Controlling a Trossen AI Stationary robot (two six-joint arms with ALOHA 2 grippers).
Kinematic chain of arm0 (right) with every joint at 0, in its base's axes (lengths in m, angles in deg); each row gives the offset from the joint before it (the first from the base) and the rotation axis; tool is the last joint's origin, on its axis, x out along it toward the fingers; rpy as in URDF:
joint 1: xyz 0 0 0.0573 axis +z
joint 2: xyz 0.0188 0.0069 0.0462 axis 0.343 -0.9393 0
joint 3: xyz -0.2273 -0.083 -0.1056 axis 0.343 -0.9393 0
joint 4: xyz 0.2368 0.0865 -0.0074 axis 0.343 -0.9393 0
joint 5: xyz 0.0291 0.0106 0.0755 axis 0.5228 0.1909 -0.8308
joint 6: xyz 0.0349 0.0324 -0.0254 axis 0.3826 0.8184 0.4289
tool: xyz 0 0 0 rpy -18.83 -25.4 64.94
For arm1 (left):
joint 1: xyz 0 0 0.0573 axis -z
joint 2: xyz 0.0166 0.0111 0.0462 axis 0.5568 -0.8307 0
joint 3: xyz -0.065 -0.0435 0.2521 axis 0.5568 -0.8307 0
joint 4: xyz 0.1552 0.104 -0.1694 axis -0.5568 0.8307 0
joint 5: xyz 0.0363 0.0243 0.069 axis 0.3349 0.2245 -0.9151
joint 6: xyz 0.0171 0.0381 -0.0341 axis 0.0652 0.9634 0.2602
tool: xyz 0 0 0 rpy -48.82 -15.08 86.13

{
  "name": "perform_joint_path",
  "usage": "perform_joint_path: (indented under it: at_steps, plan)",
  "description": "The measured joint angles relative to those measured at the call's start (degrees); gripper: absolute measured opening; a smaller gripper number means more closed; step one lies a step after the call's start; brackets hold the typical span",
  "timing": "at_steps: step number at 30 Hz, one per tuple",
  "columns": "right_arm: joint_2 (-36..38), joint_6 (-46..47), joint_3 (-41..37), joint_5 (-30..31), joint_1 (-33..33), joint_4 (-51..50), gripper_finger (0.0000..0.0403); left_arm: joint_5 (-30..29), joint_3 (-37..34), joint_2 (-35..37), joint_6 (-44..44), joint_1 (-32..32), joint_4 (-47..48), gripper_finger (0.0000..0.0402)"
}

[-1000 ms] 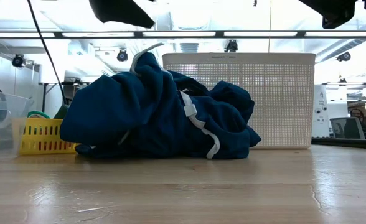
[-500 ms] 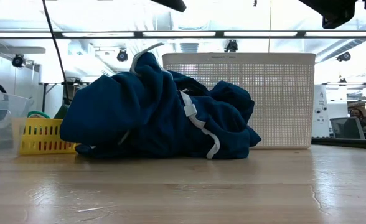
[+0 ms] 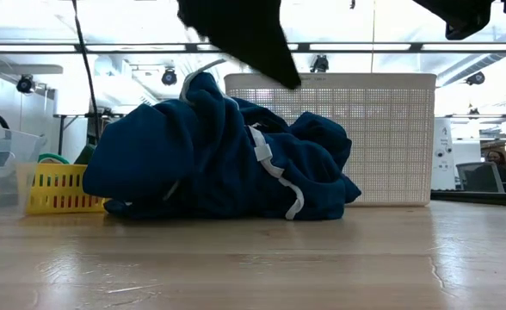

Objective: Pick & place medical supplies in basket/bin
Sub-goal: Put the dark blue patient gown into the white bin

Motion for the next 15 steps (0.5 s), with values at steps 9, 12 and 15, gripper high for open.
perform_joint_path:
  at_steps: [9,12,15]
  plan:
    - [0.0,0.0,0.0,0.0,0.0,0.0,0.0327,0.0,0.0,-5.2,11.1,-2.9,0.1,0.0379]
    - [0.0,0.0,0.0,0.0,0.0,0.0,0.0327,0.4,-0.1,-5.4,11.2,-4.2,1.9,0.0379]
    - [0.0,-0.1,0.0,0.0,0.0,0.0,0.0327,0.6,-0.1,-5.2,8.6,-5.8,2.7,0.0379]
